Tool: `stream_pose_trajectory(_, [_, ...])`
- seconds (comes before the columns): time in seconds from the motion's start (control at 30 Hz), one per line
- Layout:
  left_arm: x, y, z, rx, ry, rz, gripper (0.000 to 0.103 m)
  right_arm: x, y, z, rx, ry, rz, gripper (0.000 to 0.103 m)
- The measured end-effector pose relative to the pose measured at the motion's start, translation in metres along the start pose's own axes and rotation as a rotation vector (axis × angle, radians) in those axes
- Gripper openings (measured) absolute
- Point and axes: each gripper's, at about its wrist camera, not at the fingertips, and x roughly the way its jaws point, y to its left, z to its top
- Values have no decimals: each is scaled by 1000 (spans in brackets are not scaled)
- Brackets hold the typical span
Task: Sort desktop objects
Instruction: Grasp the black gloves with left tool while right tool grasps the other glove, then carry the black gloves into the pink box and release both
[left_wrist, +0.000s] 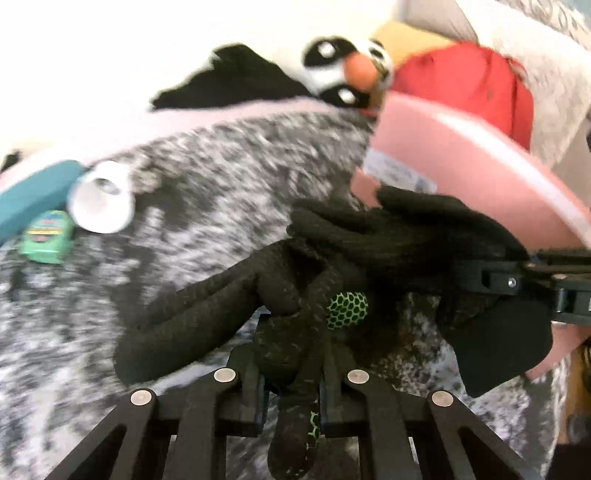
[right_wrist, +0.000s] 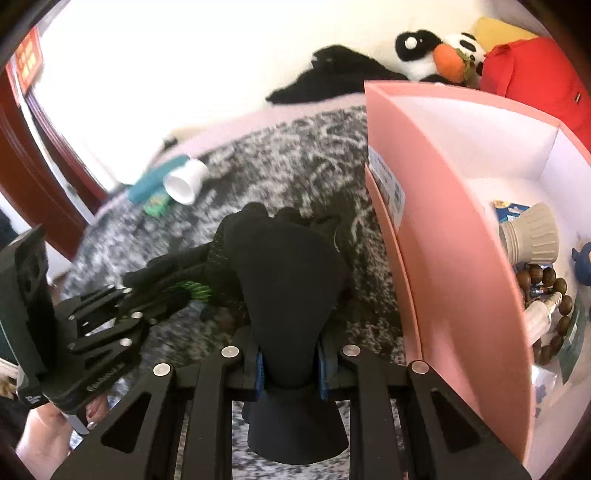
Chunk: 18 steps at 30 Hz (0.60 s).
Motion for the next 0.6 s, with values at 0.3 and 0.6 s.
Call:
stream_pose_trajectory(0.3, [-84,31,5,-105,-119,95,14,-54,16,-5,-29,-126,30,21])
stream_pose_trajectory(0.6, [-159,9,9,-75,-245,99,14,-108,31,-10,-55,-250,61,21])
